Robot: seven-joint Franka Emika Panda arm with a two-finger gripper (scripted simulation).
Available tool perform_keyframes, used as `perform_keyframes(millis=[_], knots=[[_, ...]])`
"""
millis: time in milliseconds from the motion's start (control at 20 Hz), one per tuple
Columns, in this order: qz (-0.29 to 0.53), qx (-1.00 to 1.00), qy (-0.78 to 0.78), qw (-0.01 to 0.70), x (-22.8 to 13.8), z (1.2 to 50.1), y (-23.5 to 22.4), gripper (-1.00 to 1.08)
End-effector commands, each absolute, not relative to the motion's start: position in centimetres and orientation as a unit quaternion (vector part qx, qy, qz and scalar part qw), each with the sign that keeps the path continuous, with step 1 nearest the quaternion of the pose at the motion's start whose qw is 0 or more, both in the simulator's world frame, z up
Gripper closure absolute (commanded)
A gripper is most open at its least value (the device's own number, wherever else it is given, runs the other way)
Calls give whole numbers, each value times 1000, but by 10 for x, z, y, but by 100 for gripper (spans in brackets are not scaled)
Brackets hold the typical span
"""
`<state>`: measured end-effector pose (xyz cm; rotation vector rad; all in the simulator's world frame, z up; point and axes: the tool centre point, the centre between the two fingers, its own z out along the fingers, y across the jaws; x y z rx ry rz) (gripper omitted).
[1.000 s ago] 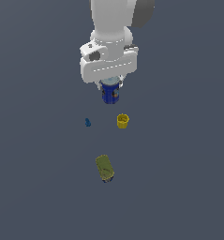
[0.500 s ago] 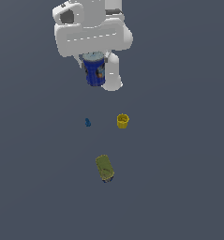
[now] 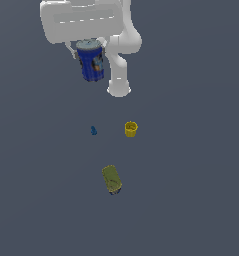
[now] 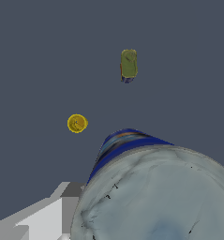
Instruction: Pick up a designated object from a clutter of objects.
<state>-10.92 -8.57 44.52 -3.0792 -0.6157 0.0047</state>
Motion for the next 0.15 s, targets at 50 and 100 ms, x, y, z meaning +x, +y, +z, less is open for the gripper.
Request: perform_keyframes(millis=[50,100], knots=[[0,-980,-197,0,-108,450,-88,108],[0,-980,-197,0,-108,450,-88,108]])
